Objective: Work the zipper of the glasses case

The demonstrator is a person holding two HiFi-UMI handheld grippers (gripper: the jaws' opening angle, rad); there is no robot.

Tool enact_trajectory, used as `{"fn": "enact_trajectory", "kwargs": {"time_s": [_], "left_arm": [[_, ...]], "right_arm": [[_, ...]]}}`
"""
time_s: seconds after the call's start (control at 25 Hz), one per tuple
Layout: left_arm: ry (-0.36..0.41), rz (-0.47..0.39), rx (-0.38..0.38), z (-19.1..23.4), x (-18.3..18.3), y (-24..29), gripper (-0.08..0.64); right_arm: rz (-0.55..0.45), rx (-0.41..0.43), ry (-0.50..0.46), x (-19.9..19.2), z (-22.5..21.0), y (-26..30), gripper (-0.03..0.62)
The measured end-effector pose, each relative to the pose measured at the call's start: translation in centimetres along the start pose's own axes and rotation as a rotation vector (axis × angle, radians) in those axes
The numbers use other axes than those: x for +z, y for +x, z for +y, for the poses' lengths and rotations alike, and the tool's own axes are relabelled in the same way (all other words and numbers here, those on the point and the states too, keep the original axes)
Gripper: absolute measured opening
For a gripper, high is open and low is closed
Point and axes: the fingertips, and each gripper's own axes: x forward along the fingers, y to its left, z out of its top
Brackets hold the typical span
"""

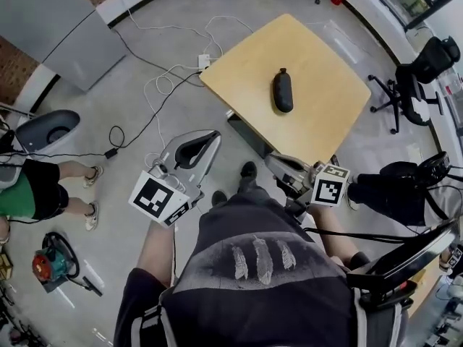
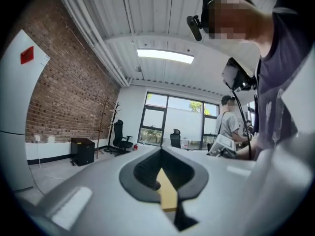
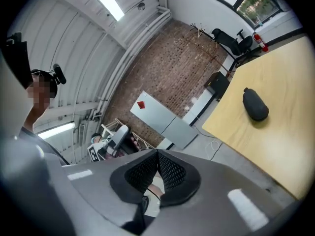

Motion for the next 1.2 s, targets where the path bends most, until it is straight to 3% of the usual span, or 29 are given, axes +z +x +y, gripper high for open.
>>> {"fn": "enact_trajectory", "kwargs": {"time_s": [0.2, 0.44, 0.76, 0.84, 0.92, 1.08, 1.2], "left_arm": [[0.014, 0.054, -0.004, 1.2, 0.6, 5.9, 0.001], [0.034, 0.131, 0.044, 2.7, 1.5, 11.6, 0.002], [0.121, 0.261, 0.039, 4.8, -2.8, 17.3, 0.002], [0.121, 0.292, 0.013, 5.3, -4.0, 18.7, 0.001], [0.125, 0.316, -0.01, 5.9, -4.8, 19.9, 0.002], [0.121, 0.34, -0.061, 8.2, -6.2, 22.1, 0.002], [0.108, 0.356, -0.094, 10.6, -7.6, 23.2, 0.002]], "right_arm": [[-0.003, -0.104, -0.016, 5.5, -6.2, -1.7, 0.0], [0.013, -0.109, 0.011, 11.7, -12.5, -2.6, 0.0], [0.117, -0.235, -0.044, 14.0, -21.5, -1.8, 0.004], [0.164, -0.299, -0.048, 13.8, -24.3, -1.7, 0.09], [0.199, -0.363, -0.03, 13.7, -27.1, -1.4, 0.13], [0.238, -0.393, 0.07, 13.9, -30.8, 1.3, 0.292], [0.302, -0.438, 0.093, 13.3, -33.6, 3.2, 0.343]]}}
